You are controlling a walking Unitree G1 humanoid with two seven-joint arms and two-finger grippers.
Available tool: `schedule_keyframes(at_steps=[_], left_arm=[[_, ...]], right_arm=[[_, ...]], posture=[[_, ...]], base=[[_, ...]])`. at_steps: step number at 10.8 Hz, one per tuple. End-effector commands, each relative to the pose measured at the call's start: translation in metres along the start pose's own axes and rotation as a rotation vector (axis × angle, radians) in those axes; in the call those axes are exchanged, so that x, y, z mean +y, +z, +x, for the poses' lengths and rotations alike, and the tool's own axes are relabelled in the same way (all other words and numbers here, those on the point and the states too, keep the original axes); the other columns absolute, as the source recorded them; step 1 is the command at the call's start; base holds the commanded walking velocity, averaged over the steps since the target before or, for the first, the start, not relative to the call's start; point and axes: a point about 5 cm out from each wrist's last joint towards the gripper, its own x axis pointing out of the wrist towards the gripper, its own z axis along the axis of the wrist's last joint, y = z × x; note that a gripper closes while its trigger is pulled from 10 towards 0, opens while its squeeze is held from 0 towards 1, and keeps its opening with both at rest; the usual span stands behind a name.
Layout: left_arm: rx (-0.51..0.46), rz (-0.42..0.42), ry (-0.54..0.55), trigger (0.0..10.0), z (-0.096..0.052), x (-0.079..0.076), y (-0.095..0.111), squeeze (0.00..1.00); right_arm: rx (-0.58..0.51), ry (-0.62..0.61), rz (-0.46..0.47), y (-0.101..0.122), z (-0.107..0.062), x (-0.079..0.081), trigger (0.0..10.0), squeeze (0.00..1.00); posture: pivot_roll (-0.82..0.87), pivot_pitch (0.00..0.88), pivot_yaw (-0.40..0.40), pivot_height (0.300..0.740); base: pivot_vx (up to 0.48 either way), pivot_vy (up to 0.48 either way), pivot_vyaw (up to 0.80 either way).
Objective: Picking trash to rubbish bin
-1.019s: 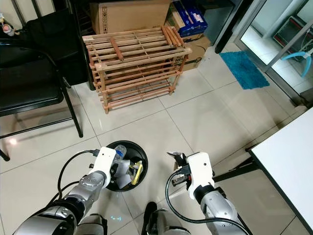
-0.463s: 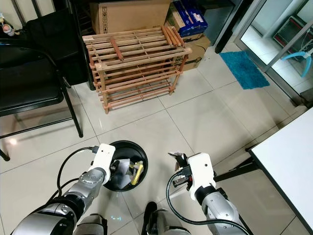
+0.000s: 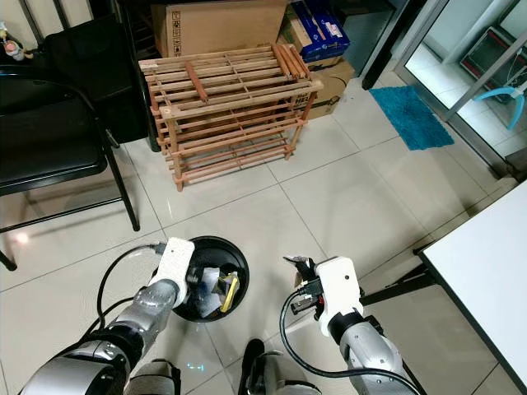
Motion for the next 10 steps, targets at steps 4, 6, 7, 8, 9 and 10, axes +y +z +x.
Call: schedule_keyframes(at_steps=[4,6,7,8,9,10], left_arm=[[-0.040,-0.066,0.022,10.0,-0.007,0.002,-0.006,1.00],[-0.065,-0.056,0.006,10.0,-0.015,0.003,-0.001,1.00],[-0.098,-0.061,-0.012,10.0,-0.023,0.003,0.006,1.00],[-0.108,-0.064,-0.020,10.0,-0.029,0.004,0.011,1.00],[-0.118,-0.063,-0.031,10.0,-0.037,0.004,0.015,1.00],[-0.123,-0.063,-0.036,10.0,-0.039,0.005,0.017,1.00]], right_arm=[[0.031,0.008,-0.031,-0.010,0.012,-0.012,10.0,0.00],[0.031,0.016,-0.045,-0.012,0.026,-0.017,10.0,0.00],[0.032,0.025,-0.053,-0.013,0.036,-0.020,10.0,0.00],[0.041,0.035,-0.060,-0.015,0.043,-0.021,10.0,0.00],[0.053,0.047,-0.063,-0.018,0.050,-0.022,10.0,0.00],[0.061,0.052,-0.064,-0.020,0.053,-0.022,10.0,0.00]], posture=[[0.23,0.257,-0.213,0.740],[0.29,0.269,-0.210,0.740],[0.30,0.275,-0.207,0.740],[0.34,0.288,-0.204,0.740],[0.35,0.293,-0.203,0.740],[0.36,0.299,-0.202,0.740]], base=[[0.000,0.000,0.00],[0.000,0.000,0.00],[0.000,0.000,0.00],[0.000,0.000,0.00],[0.000,0.000,0.00],[0.000,0.000,0.00]])
